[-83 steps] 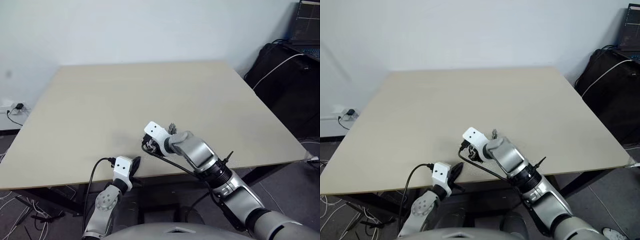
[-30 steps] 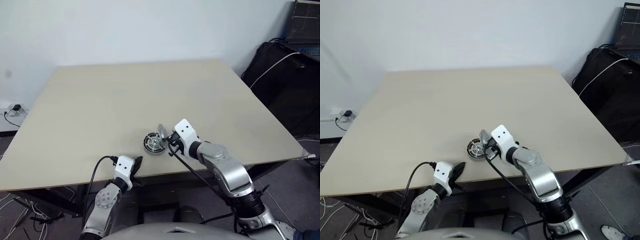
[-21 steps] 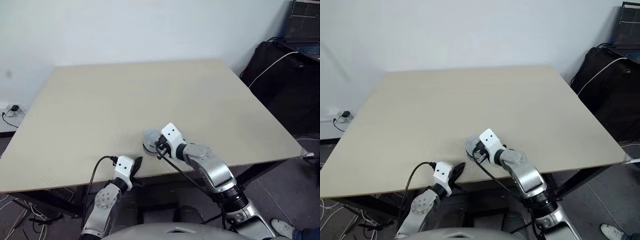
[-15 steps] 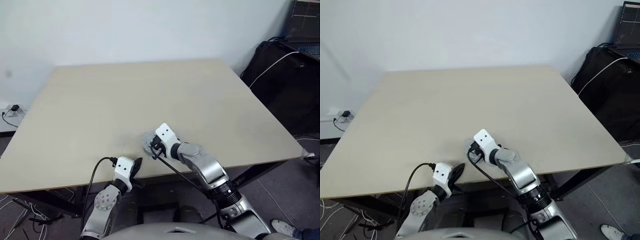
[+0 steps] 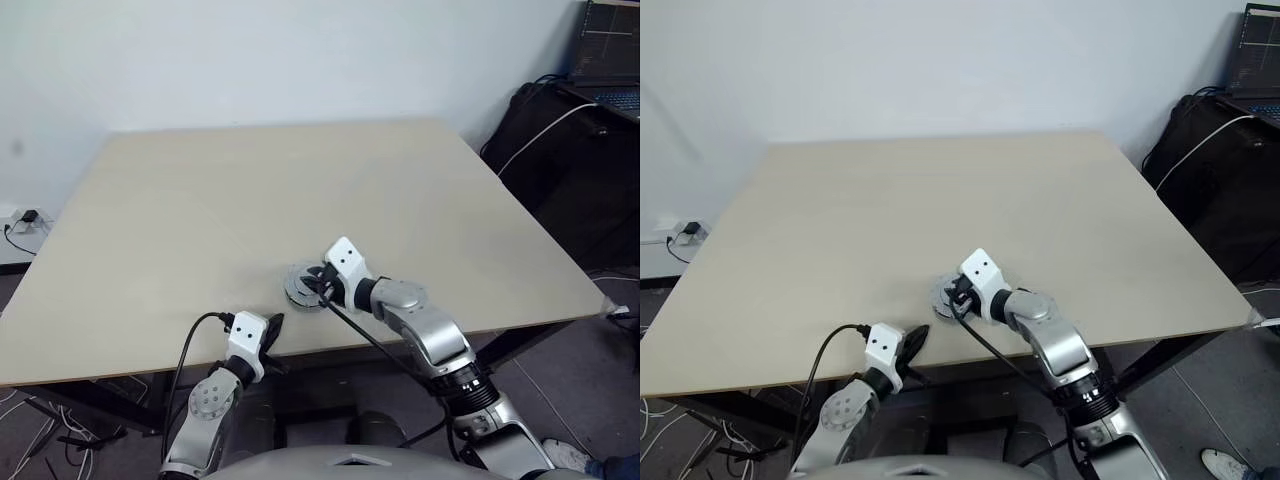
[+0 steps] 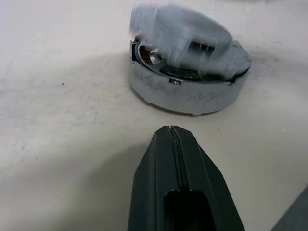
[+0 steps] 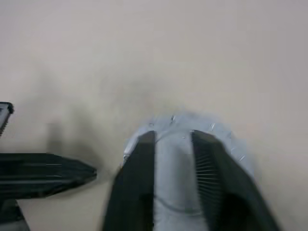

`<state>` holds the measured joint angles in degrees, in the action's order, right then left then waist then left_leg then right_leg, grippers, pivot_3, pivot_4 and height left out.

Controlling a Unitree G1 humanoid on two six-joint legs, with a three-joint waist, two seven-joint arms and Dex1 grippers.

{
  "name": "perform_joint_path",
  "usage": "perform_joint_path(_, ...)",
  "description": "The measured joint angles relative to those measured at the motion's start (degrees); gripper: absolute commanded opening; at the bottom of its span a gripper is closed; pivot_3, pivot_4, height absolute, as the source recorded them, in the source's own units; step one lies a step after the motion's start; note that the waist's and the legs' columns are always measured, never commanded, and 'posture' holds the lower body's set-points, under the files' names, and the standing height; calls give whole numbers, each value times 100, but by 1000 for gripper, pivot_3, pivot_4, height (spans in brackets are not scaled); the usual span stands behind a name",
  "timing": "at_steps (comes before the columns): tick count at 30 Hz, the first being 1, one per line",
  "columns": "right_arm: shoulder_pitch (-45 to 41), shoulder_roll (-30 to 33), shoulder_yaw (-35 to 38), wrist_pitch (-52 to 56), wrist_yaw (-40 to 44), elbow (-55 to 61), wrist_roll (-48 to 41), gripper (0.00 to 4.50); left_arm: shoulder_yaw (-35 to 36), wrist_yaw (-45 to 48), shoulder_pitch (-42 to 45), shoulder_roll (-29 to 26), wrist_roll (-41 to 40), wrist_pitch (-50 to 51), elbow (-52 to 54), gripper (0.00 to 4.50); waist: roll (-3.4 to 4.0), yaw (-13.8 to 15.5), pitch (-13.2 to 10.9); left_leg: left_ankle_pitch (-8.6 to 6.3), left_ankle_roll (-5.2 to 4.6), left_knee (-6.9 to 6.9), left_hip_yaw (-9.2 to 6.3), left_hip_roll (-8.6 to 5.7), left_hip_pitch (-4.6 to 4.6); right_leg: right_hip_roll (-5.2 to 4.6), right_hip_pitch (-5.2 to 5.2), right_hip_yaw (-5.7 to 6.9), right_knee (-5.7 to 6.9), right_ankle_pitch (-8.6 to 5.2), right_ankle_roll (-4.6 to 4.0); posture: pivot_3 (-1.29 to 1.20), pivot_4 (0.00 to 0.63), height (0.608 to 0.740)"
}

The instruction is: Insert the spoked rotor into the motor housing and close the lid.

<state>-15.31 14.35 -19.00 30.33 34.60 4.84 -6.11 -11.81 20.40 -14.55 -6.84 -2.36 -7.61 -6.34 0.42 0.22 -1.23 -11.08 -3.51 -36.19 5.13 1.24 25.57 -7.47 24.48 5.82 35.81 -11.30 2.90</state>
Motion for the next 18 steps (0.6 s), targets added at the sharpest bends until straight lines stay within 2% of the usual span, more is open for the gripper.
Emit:
perform_joint_path(7, -2, 128, 4, -646, 308, -444, 17, 4319, -2, -17, -4, -1, 0, 96, 25, 0, -1, 5, 0, 0, 0, -2, 0, 1, -1, 4, 0, -1, 1, 0, 0, 0, 0, 740)
perform_joint_path(8, -6, 130, -2, -666, 322, -495, 24, 4471, -2, -25, -7, -2, 1, 110, 52, 0, -1, 6, 0, 0, 0, -3, 0, 1, -1, 4, 0, -1, 0, 0, 0, 0, 0, 740)
perform_joint_path(18, -136, 54, -39, -752, 412, -797, 91, 4471, 5, -37, -60, -16, -1, 214, 256, 0, 0, 15, 0, 0, 0, -13, 0, 3, -1, 5, -2, -2, 6, 2, 0, 0, 0, 740)
